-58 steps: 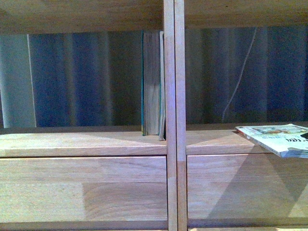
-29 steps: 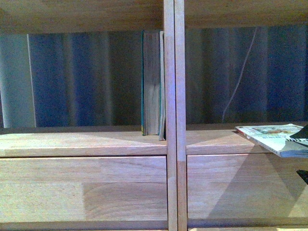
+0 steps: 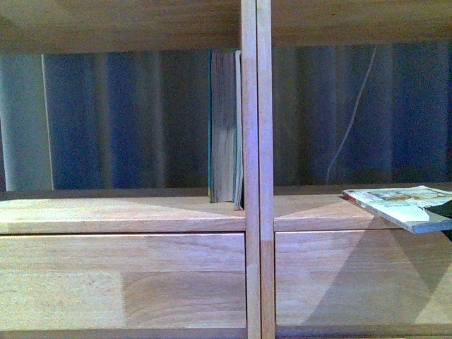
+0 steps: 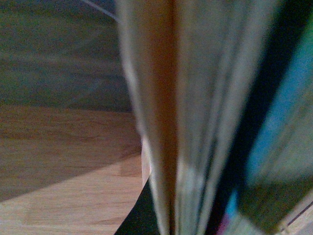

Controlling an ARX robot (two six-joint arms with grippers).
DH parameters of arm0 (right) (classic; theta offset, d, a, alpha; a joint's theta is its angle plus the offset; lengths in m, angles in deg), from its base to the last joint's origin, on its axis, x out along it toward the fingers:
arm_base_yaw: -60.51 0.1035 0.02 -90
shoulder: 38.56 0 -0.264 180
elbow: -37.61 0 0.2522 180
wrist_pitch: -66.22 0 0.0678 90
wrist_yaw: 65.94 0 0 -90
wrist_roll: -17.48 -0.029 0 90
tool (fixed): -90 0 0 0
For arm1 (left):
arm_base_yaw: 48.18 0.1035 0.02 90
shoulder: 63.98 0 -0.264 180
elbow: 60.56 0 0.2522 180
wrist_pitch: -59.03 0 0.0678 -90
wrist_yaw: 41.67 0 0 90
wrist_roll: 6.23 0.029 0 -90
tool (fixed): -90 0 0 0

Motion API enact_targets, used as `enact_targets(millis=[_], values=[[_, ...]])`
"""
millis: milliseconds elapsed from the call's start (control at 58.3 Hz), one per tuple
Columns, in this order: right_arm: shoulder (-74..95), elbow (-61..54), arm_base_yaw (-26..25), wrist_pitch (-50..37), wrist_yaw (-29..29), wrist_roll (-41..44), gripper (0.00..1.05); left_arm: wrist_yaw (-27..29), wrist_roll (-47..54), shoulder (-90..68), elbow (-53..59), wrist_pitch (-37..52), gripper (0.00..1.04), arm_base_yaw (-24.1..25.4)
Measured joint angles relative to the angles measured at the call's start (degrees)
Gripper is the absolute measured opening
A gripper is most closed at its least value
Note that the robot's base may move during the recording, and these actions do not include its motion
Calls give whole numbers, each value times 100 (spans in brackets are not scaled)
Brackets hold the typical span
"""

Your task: Organize books on shelf

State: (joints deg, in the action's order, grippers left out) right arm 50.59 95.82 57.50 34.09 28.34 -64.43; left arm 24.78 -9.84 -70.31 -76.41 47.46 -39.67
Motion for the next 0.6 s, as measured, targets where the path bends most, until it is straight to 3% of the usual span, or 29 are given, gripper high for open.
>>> enact_targets(millis=[137, 206, 326, 498, 600], values=[[-151, 4, 37, -212, 240, 28, 7, -2295, -697, -1172, -492, 1069, 97, 1084], [-304, 4, 68, -323, 319, 81, 7, -2922, -1056, -1871, -907, 1742, 97, 1357], [-833, 4, 173, -498, 479, 424, 7, -3027, -1722, -3285, -1679, 2592, 97, 1370], [-1270, 4, 256, -828, 669, 940, 7, -3110, -2409, -4548, -2396, 2780, 97, 1025], [-1379, 4, 332, -1108, 896, 1338, 7, -3429, -3128, -5195, -2826, 3093, 97, 774]])
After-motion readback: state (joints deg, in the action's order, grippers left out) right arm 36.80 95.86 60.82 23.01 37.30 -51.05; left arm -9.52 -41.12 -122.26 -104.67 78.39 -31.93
